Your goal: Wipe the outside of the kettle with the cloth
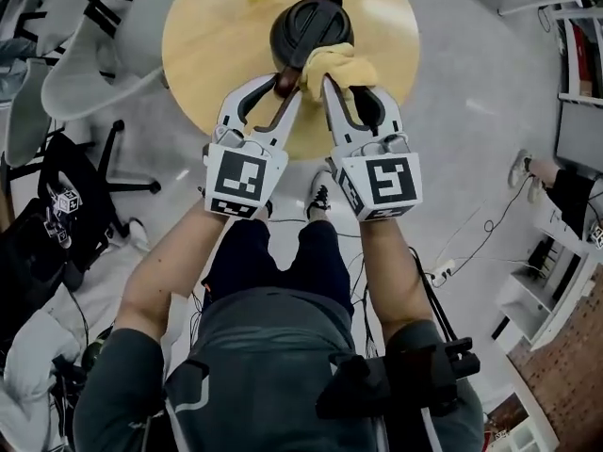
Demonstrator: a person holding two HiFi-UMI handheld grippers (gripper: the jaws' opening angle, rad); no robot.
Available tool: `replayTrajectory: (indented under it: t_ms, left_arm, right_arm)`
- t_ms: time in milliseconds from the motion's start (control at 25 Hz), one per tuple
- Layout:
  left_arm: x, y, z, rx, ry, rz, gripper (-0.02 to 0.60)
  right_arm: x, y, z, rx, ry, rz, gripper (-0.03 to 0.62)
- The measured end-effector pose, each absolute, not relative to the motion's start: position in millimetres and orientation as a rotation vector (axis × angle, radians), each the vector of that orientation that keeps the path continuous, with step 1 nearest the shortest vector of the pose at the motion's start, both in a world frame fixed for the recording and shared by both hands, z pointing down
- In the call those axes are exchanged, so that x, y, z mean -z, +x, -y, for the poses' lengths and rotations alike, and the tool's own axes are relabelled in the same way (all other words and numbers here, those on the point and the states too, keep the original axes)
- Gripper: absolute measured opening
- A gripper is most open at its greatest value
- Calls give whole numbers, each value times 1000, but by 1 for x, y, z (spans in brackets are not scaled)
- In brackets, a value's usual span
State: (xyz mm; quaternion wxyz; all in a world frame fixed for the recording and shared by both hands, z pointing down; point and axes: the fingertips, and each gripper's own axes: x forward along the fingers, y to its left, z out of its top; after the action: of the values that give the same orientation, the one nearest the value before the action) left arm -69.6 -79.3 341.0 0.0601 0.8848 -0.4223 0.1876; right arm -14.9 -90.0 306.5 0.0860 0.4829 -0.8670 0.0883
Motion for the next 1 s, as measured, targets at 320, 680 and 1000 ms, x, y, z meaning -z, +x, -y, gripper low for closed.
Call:
replayTrajectory:
  t_ms: [320,680,1000]
  left_arm:
    - [-342,-73,80,-449,2623,1329,120]
    - [-351,-78,81,-454,2624,1342,121]
    - [-355,-76,85,-540,2607,1265,126]
  right_arm:
    - [-359,-19,85,-290,1470,2565,100]
    - [-455,-32,86,-392,1435,2498,100]
    - [-461,-25,88,-447,1412,2450,101]
